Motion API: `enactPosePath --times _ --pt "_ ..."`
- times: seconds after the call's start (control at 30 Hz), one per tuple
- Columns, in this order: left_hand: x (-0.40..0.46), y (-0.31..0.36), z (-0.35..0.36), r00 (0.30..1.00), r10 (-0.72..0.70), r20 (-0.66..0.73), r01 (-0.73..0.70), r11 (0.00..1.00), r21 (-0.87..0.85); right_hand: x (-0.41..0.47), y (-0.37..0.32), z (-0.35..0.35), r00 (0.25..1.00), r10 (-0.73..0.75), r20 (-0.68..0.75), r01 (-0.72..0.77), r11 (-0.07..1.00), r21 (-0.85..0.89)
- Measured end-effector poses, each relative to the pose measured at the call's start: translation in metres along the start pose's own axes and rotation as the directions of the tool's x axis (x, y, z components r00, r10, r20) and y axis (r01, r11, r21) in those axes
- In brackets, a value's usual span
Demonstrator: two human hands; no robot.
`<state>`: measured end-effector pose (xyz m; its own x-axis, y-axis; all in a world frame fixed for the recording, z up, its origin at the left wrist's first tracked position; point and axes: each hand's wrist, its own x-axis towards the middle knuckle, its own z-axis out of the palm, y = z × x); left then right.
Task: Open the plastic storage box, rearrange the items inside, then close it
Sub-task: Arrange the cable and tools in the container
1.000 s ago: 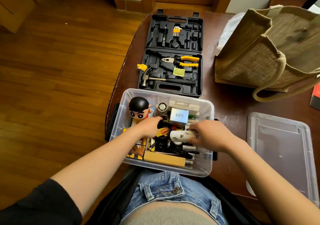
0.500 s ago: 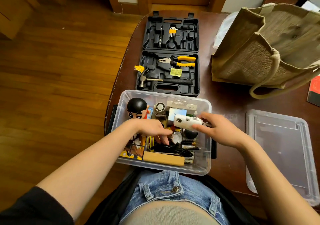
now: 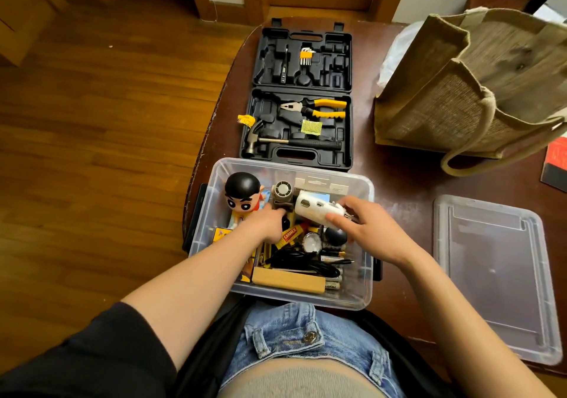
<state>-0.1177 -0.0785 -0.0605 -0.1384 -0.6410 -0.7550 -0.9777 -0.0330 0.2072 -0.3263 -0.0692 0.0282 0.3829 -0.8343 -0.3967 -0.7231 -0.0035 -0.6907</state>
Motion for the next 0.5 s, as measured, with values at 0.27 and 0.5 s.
enactPosePath --times 0.27,0.5 --pt "0.015 0.016 0.004 0.992 -0.122 -0.033 0.110 0.963 -0.245 -0.005 0.006 0.004 0.999 0.028 -0.022 -0.028 1.000 0.014" --pt "0.014 0.017 -0.003 0.996 -0.067 0.052 0.083 0.905 -0.418 -0.006 0.011 0.007 0.999 0.045 -0.017 -0.045 0.998 0.047"
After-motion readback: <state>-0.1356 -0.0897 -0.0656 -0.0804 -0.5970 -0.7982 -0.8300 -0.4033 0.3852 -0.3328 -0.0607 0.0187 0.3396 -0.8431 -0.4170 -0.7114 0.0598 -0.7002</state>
